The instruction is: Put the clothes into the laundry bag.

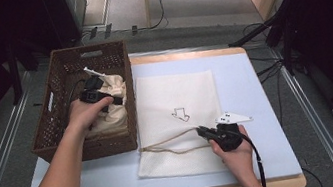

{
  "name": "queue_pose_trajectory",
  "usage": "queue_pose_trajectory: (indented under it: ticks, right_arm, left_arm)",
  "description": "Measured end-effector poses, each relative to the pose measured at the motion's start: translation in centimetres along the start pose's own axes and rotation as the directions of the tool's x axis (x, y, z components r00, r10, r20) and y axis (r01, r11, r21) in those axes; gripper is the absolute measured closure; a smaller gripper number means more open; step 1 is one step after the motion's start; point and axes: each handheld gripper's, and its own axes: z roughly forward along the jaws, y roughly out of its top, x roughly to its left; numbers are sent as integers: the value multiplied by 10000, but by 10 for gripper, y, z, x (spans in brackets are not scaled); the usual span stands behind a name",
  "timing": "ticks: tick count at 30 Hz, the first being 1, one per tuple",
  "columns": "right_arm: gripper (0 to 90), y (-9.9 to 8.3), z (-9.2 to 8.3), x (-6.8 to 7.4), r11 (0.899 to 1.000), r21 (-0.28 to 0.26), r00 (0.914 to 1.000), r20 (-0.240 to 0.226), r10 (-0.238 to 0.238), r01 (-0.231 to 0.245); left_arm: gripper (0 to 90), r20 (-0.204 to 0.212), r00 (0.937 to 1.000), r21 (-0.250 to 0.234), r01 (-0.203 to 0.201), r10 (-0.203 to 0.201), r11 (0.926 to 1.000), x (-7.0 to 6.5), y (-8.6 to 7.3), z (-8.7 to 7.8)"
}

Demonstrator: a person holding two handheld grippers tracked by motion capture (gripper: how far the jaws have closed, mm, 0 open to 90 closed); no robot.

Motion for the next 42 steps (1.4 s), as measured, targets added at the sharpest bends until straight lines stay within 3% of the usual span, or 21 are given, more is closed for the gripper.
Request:
queue_pose_trajectory:
  ticks: [1,3,7,10,14,17,19,26,30,33,37,42]
  right_arm:
    - [881,0,0,0,10000,1,10000,-7,2,-2]
    - [881,0,0,0,10000,16,10000,-2,-5,5]
    - [881,0,1,0,10000,29,10000,23,-11,11]
    - [882,1,1,1,10000,-8,10000,4,-14,14]
    - [882,0,1,1,10000,-13,10000,16,-33,33]
    - [882,0,1,1,10000,-12,10000,1,-11,11]
    - [882,0,1,0,10000,-25,10000,-19,4,-4]
    - [882,-1,1,-1,10000,-26,10000,-49,44,-44]
    - [883,-1,1,0,10000,-30,10000,-57,55,-56]
    - [883,-1,1,0,10000,-27,10000,-65,54,-54]
    - [883,-1,1,-1,10000,-37,10000,-67,50,-50]
    - [883,-1,2,-1,10000,-3,9999,-62,94,-94]
  left_arm:
    - [630,184,9998,-213,63,-59,9998,-2,0,-2]
    - [634,-27,9995,-453,-300,299,9985,-11,-1,-9]
    - [638,122,9997,-1053,-191,205,9943,-13,-3,-20]
    - [641,-7,9998,-1520,-214,215,9881,-13,-6,-27]
    - [642,-205,9996,-2249,-224,182,9741,-16,-8,-37]
    - [642,-183,9998,-2914,-141,92,9565,-18,-10,-47]
    - [641,-386,9990,-3237,-324,210,9456,-20,-11,-51]
    - [641,-708,9959,-3721,-794,571,9248,-31,-18,-56]
    - [641,-721,9946,-3837,-967,746,9184,-37,-19,-58]
    - [642,-749,9950,-3870,-904,664,9176,-38,-19,-60]
    - [641,-562,9971,-4147,-696,508,9073,-37,-19,-64]
    - [641,-458,9970,-4271,-760,623,9010,-42,-20,-65]
